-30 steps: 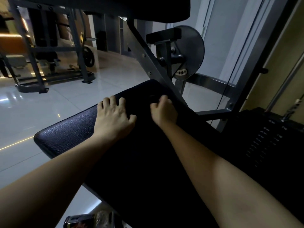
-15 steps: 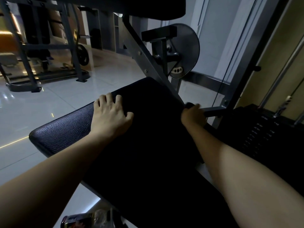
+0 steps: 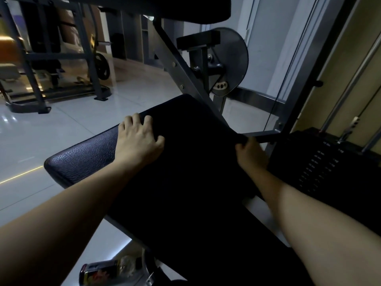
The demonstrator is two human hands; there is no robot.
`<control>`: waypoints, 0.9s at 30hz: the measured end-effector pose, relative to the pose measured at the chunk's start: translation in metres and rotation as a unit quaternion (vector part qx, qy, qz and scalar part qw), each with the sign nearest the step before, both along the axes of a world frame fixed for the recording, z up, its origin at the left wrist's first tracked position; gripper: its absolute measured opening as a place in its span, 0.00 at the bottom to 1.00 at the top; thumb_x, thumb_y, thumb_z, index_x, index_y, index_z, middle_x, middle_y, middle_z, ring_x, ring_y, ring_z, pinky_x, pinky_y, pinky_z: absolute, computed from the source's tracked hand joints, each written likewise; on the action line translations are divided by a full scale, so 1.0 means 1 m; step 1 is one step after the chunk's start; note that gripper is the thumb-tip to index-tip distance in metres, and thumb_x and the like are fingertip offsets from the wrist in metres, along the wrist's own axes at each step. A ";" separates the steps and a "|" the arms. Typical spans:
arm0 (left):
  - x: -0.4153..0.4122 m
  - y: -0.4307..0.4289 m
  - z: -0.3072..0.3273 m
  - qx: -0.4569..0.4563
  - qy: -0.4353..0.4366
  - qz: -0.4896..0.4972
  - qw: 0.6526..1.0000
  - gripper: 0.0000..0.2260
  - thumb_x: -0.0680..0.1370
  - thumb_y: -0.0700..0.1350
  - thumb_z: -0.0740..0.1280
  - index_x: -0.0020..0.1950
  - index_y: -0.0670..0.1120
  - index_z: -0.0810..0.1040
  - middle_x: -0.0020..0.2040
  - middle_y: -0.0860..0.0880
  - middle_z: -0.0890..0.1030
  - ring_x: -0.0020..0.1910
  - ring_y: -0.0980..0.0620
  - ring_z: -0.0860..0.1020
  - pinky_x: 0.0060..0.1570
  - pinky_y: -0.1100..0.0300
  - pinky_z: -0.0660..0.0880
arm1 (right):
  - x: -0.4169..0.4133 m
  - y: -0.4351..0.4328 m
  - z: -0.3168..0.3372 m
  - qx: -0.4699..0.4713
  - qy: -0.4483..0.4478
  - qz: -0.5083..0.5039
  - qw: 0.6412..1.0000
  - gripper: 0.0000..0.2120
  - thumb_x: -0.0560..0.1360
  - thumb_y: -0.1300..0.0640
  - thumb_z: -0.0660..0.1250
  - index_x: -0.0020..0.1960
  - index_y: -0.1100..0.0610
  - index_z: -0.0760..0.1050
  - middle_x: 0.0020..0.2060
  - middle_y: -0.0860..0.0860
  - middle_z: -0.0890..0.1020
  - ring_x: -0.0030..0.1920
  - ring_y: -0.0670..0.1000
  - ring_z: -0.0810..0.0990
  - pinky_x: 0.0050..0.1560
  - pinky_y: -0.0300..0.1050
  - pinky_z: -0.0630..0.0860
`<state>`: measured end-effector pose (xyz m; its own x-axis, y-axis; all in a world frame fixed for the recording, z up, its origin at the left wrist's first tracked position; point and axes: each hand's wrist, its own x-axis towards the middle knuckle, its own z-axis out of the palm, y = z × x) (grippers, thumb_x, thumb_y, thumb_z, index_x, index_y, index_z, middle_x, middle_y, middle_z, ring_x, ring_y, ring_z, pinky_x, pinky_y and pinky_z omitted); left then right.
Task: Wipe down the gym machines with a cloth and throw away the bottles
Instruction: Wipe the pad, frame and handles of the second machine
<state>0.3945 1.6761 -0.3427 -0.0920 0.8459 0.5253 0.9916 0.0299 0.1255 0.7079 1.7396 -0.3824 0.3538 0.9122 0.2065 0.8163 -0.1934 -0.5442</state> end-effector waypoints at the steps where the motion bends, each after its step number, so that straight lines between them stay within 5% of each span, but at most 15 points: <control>1: 0.000 0.001 -0.001 0.008 0.005 0.002 1.000 0.19 0.76 0.57 0.59 0.58 0.44 0.71 0.57 0.37 0.72 0.58 0.37 0.69 0.60 0.42 0.67 | 0.018 0.003 -0.005 -0.018 0.007 -0.063 0.998 0.23 0.81 0.49 0.59 0.71 0.60 0.66 0.64 0.62 0.76 0.61 0.64 0.77 0.56 0.55 0.73; 5: 0.002 0.006 -0.002 0.019 0.015 0.014 1.000 0.17 0.76 0.55 0.61 0.58 0.44 0.71 0.56 0.37 0.73 0.57 0.36 0.70 0.59 0.42 0.67 | -0.004 0.010 -0.001 -0.030 0.058 -0.135 0.989 0.24 0.80 0.50 0.59 0.72 0.61 0.63 0.65 0.63 0.75 0.62 0.65 0.77 0.59 0.58 0.74; 10: 0.002 0.003 0.001 -0.008 -0.011 0.002 1.000 0.15 0.78 0.52 0.62 0.59 0.44 0.72 0.59 0.37 0.72 0.60 0.36 0.69 0.63 0.42 0.65 | -0.131 -0.056 0.025 0.030 0.043 0.068 0.996 0.18 0.78 0.49 0.59 0.60 0.60 0.71 0.54 0.58 0.81 0.53 0.60 0.82 0.46 0.48 0.72; 13: -0.005 -0.001 0.017 -0.060 -0.141 -0.076 0.985 0.18 0.75 0.50 0.57 0.61 0.50 0.79 0.63 0.42 0.76 0.64 0.39 0.69 0.68 0.46 0.61 | -0.189 -0.139 0.028 0.097 -0.014 0.200 0.975 0.12 0.74 0.48 0.60 0.52 0.55 0.71 0.48 0.55 0.82 0.49 0.60 0.82 0.45 0.48 0.74; 16: -0.017 -0.007 0.031 -0.111 -0.271 -0.144 0.945 0.16 0.72 0.47 0.59 0.53 0.52 0.83 0.57 0.47 0.82 0.60 0.42 0.77 0.67 0.46 0.70 | -0.190 -0.168 0.023 0.105 -0.054 0.351 0.929 0.11 0.74 0.49 0.62 0.51 0.53 0.66 0.48 0.55 0.80 0.49 0.61 0.81 0.47 0.51 0.74; 20: -0.037 -0.004 0.034 -0.155 -0.400 -0.195 0.882 0.13 0.80 0.35 0.63 0.47 0.50 0.84 0.47 0.49 0.84 0.50 0.42 0.81 0.55 0.49 0.76 | -0.125 -0.084 0.022 0.069 -0.035 0.216 0.973 0.14 0.76 0.50 0.60 0.58 0.55 0.71 0.52 0.56 0.80 0.52 0.60 0.81 0.50 0.51 0.76; 24: -0.039 -0.003 0.039 -0.174 -0.453 -0.238 0.841 0.09 0.81 0.38 0.63 0.50 0.43 0.84 0.49 0.45 0.85 0.46 0.51 0.81 0.53 0.57 0.75 | -0.095 -0.044 0.029 -0.021 -0.005 0.091 0.996 0.22 0.80 0.49 0.57 0.70 0.60 0.66 0.63 0.61 0.75 0.59 0.63 0.77 0.55 0.54 0.73; 27: -0.037 -0.006 0.037 -0.149 -0.501 -0.254 0.814 0.10 0.81 0.37 0.61 0.54 0.36 0.82 0.52 0.37 0.84 0.48 0.47 0.82 0.55 0.55 0.76 | -0.144 -0.099 0.022 0.057 -0.016 0.151 0.987 0.15 0.76 0.51 0.58 0.58 0.57 0.70 0.51 0.57 0.79 0.50 0.61 0.81 0.48 0.50 0.75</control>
<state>0.3573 1.6705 -0.3054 0.0535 0.9848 0.1655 0.2891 -0.1739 0.9414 0.5637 1.6406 -0.3603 0.0607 0.9455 0.3199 0.8449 0.1220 -0.5209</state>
